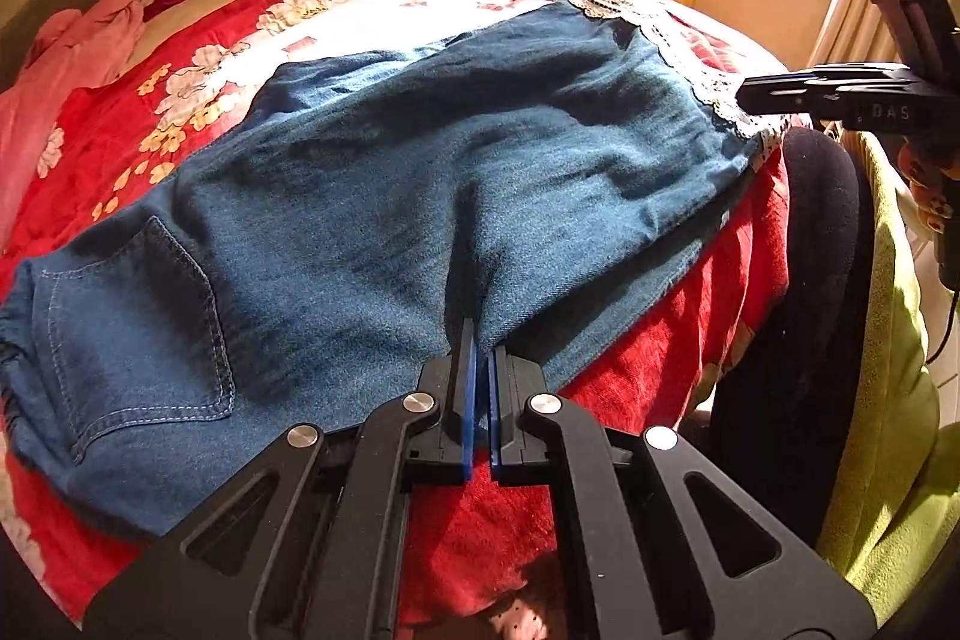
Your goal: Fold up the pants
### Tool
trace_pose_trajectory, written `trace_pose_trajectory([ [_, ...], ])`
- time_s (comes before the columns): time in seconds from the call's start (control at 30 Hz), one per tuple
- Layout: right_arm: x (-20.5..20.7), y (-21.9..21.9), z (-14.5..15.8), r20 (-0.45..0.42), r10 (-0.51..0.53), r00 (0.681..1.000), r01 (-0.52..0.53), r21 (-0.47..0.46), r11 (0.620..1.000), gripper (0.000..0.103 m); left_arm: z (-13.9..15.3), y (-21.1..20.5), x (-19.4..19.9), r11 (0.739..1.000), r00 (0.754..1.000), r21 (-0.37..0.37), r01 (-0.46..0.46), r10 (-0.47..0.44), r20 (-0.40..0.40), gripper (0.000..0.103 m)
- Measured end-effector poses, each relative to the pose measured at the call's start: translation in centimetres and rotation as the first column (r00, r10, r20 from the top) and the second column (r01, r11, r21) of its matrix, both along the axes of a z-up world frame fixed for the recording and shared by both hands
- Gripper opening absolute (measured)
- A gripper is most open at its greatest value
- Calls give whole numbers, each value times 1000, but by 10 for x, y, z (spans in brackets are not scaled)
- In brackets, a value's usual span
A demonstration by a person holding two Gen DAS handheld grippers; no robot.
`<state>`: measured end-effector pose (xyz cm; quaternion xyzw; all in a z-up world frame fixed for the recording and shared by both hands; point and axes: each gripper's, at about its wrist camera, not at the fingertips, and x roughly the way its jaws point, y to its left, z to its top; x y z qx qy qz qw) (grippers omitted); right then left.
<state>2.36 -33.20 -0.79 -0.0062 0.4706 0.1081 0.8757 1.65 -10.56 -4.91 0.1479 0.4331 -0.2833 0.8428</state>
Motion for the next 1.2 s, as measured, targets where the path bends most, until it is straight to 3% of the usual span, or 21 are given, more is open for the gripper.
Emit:
trace_pose_trajectory([
  [0.03, 3, 0, -13, -42, -9, 999, 7, -46, 999, 25, -1, 0, -2, 1000, 1000, 8, 5, -5, -5, 0],
  [0.1, 2, -6, -24, -60, -8, 998, 6, -27, 1000, 25, -4, 2, -6, 1000, 1000, 10, 15, -15, -16, 0],
  [0.23, -6, -8, -8, -18, 1, 1000, -1, 7, 1000, 26, -1, 5, -10, 1000, 1000, 4, 17, -16, -5, 0],
  [0.4, -8, 8, 9, 43, 84, 996, -85, 45, 995, 41, 4, 0, -9, 1000, 999, 7, 30, -30, 23, 0],
  [0.57, 9, 0, -23, -73, 42, 996, -41, 3, 999, 39, -3, 7, -11, 998, 998, -21, 56, -56, -40, 0],
  [0.67, 7, -4, -23, -67, 59, 996, -56, 38, 998, 41, -4, 17, -13, 997, 996, -38, 62, -64, -57, 0],
  [0.77, 4, -7, -8, -43, 80, 996, -76, 82, 994, 42, 8, 23, -15, 996, 996, -62, 61, -65, -61, 5],
  [0.8, 4, -11, 1, -10, 75, 997, -73, 91, 993, 45, 19, 28, -14, 995, 997, -84, 62, -66, -43, 12],
  [0.83, 6, -17, 11, 22, 56, 998, -58, 87, 995, 47, 28, 31, -12, 994, 998, -90, 55, -57, -19, 25],
  [0.9, 18, -31, 27, 80, 0, 997, -7, 86, 996, 50, 47, 38, 3, 997, 999, -75, 15, -12, 41, 36],
  [1.0, 47, -54, 43, 124, -68, 990, 52, 125, 991, 50, 68, 45, 40, 995, 993, -75, -59, 66, 98, 40],
  [1.07, 71, -66, 44, 119, -90, 989, 71, 151, 986, 50, 76, 47, 71, 989, 989, -107, -101, 112, 96, 53],
  [1.2, 124, -83, 27, 36, -122, 992, 113, 186, 976, 50, 64, 38, 140, 979, 981, -85, -184, 188, 53, 54],
])
